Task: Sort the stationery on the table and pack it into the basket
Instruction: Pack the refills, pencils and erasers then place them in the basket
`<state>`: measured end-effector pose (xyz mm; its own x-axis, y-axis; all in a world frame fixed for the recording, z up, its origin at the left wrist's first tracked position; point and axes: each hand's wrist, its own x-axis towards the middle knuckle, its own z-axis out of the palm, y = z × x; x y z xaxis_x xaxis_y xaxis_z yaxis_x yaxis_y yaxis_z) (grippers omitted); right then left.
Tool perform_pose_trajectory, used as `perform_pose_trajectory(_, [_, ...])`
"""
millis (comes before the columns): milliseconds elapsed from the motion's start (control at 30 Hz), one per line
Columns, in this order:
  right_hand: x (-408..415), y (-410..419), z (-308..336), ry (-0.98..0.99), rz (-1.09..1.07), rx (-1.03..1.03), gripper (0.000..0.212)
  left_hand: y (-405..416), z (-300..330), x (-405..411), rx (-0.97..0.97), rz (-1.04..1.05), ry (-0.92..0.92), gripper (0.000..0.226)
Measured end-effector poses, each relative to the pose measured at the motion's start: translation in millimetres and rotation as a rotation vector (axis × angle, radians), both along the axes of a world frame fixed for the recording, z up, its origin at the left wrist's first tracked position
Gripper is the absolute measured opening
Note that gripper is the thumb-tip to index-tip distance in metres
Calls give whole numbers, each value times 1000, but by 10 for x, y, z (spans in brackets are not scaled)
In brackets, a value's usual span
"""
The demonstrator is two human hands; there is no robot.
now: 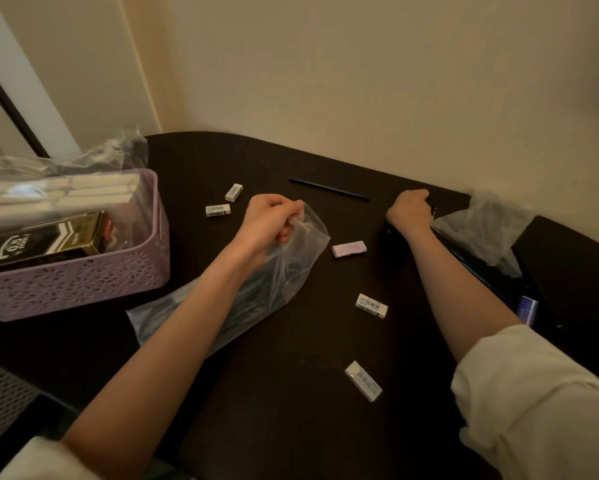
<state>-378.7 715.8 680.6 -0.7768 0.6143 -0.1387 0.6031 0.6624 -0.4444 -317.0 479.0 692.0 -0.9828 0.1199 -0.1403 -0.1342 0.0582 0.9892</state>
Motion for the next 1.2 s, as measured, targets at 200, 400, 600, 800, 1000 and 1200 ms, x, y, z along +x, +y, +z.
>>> perform_pose_trajectory(200, [169,-85,135,64,140,-147,41,-21,96,145,-12,3,-2,17])
perform_pose_trajectory(400, [560,-249,456,222,111,-919,11,-48,251,361,-30,12,45,16])
perform_pose_trajectory(600, [926,-420,692,414,-25,-1451,29,-19,353,539,-72,19,88,16])
perform_pose_trajectory(800, [1208,-599,919,637,3,-1258,24,27,421,607,-126,17,116,15])
perform_pose_trajectory(1000, [1337,-619,908,728,220,-994,27,-4,489,638,-147,16,121,15])
perform_pose_trajectory(1200, [1432,-709,715,601,398,-900,22,-56,538,661,-150,16,135,15])
